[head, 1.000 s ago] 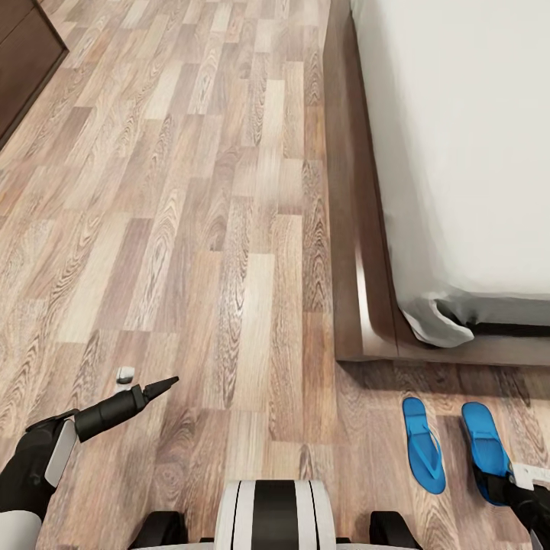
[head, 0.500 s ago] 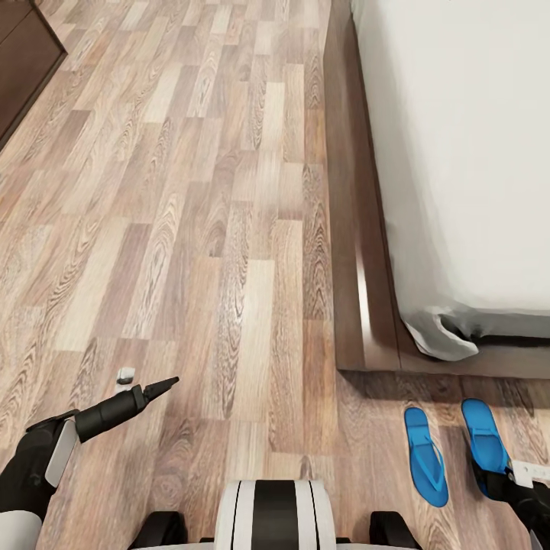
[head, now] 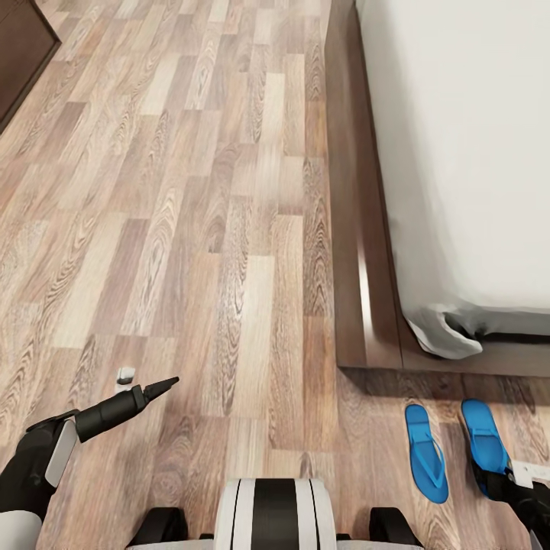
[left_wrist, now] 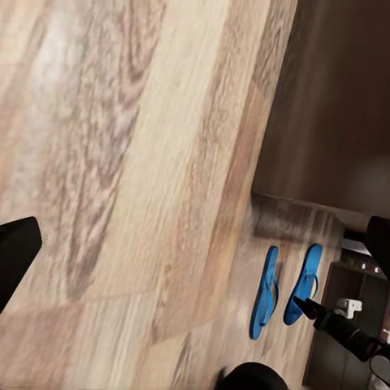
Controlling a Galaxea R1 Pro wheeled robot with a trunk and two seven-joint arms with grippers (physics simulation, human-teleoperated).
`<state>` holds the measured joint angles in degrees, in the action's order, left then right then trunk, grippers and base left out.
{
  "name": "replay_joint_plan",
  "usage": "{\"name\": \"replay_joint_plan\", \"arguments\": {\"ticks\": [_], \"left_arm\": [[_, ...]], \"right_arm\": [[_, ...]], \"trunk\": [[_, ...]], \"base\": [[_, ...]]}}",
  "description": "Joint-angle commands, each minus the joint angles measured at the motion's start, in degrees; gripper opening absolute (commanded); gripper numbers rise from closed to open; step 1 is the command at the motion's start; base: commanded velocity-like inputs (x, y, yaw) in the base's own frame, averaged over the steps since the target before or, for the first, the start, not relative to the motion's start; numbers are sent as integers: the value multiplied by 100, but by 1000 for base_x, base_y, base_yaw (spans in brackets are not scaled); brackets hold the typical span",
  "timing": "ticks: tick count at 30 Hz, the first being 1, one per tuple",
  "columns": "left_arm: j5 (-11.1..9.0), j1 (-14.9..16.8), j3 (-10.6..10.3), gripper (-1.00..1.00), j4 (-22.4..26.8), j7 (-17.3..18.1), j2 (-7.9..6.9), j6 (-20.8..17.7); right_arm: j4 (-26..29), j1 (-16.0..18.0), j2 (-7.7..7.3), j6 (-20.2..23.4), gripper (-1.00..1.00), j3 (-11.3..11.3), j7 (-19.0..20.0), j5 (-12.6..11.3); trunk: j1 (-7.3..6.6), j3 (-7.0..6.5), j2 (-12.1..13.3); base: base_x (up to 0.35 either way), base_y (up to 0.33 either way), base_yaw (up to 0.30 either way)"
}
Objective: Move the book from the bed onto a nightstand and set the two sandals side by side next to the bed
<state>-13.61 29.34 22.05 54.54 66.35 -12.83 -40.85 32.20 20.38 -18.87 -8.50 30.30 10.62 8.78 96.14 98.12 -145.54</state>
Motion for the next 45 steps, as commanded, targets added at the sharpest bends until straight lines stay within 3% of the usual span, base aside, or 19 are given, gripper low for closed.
{"name": "replay_joint_plan", "arguments": {"ticks": [1, 15, 24, 33, 45], "left_arm": [[-19, 2, 2, 100, 1, 9, 0, -46], [-19, 2, 1, 100, 0, 9, 0, -46], [-22, 2, 5, 100, -3, 9, 0, -46], [-19, 2, 2, 100, -1, 9, 0, -46], [-22, 3, 10, 100, -1, 18, 0, -46]], "right_arm": [[-3, 7, 5, -20, -100, 45, 39, 46], [-5, 9, 6, 15, -100, 42, 36, 48], [-7, 8, 6, 15, -100, 44, 36, 53], [-3, 7, 6, 15, -100, 45, 36, 54], [9, 4, 3, 0, -100, 40, 49, 46]], "trunk": [[1, 25, -2], [38, 335, -21], [38, 335, -21], [61, 535, -33], [61, 535, -33]], "base": [[0, 0, 0], [0, 0, 0], [0, 0, 0], [0, 0, 0], [0, 0, 0]]}}
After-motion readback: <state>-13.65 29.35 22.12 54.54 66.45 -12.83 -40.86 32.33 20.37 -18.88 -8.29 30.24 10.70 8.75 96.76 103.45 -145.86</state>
